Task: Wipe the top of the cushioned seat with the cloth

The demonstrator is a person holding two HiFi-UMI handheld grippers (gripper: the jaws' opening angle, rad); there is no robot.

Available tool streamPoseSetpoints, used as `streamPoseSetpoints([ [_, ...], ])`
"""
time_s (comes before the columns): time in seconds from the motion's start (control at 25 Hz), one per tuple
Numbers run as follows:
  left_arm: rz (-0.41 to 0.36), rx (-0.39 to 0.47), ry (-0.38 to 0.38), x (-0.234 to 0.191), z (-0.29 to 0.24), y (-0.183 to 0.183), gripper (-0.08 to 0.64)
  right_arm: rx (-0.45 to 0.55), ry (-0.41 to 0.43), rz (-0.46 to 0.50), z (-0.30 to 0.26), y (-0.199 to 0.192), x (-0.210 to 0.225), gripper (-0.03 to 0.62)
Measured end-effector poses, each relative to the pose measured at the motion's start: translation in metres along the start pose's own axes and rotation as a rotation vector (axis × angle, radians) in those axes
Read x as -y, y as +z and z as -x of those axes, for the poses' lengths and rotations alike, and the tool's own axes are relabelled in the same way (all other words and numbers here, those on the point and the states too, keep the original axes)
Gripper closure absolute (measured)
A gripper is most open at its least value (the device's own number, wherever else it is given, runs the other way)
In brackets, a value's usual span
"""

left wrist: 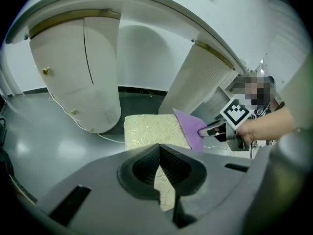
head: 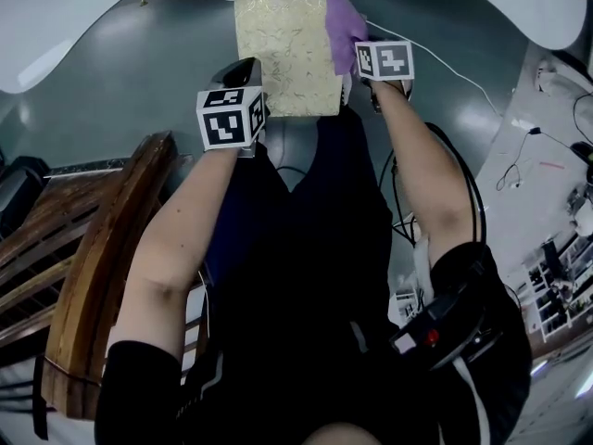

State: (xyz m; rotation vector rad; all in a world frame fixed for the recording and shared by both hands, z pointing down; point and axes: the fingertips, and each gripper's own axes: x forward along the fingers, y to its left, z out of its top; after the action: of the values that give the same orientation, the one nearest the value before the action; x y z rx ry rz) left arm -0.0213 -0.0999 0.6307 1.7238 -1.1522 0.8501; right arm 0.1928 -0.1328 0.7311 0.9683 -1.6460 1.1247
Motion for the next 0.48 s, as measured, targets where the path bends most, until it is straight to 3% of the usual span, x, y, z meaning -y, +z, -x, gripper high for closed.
streamPoseSetpoints([
  [0.12, -0.007, 0.002, 0.002, -0.009, 0.009, -0.005, 0.557, 0.075, 0.038, 0.020, 0.019, 0.029, -0.025, 0.520],
  [0.36, 0.122, 0.080, -0.008, -0.041, 0.053, -0.005, 0.557, 0.174, 0.218, 0.106, 0.028, 0.090, -0.155, 0.522],
  [0.48, 0.108, 0.139, 0.039, -0.065, 0.073, -0.002, 0.557, 0.169, 0.277, 0.115, 0.001, 0.107, -0.206, 0.522],
])
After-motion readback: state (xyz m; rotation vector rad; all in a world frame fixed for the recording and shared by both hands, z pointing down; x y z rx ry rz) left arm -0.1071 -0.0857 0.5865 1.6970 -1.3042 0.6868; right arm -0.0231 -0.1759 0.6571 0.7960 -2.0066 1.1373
